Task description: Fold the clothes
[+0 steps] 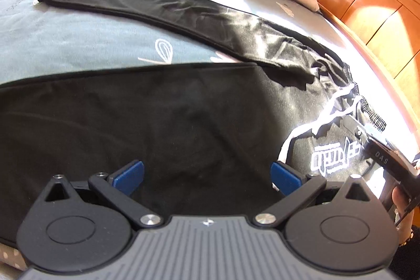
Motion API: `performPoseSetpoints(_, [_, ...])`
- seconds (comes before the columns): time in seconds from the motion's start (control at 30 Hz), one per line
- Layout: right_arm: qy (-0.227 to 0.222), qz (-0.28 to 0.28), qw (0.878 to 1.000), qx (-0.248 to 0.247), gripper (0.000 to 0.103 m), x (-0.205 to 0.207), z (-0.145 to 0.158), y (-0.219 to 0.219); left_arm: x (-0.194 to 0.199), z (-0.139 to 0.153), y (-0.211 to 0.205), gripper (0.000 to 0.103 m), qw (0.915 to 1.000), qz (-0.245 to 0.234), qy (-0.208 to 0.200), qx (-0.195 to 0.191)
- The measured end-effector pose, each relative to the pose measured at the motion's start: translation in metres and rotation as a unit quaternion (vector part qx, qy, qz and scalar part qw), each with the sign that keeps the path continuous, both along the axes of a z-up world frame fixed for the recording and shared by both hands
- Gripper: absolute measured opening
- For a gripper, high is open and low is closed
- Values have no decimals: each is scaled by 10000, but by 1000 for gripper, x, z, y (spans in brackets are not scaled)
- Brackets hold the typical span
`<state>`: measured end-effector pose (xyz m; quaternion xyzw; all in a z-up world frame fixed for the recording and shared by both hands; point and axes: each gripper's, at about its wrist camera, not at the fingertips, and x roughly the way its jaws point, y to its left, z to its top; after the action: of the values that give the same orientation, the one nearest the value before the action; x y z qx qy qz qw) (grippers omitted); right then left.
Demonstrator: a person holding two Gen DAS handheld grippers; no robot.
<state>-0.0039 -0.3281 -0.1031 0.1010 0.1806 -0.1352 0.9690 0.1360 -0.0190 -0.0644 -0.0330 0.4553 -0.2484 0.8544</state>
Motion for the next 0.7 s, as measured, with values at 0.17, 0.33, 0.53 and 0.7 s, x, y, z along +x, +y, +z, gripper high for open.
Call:
performPoseSetpoints(0.17, [-155,1289,9915,4,103,50,30,41,47,48,5,102,9993,125,-338,53])
performPoseSetpoints(0.33, [442,2949,9536,410,103,117,26,93,115,91,-4,102,9991,125,-403,-25])
performPoseSetpoints(0.53, [709,3292,9342,1175,103,124,-10,94,226,96,-44,102,9998,50,-149,-129])
performPoseSetpoints(0.7, [720,2948,9378,1686,103,131,-20,60,310,36,-96,102,9912,50,879,-989])
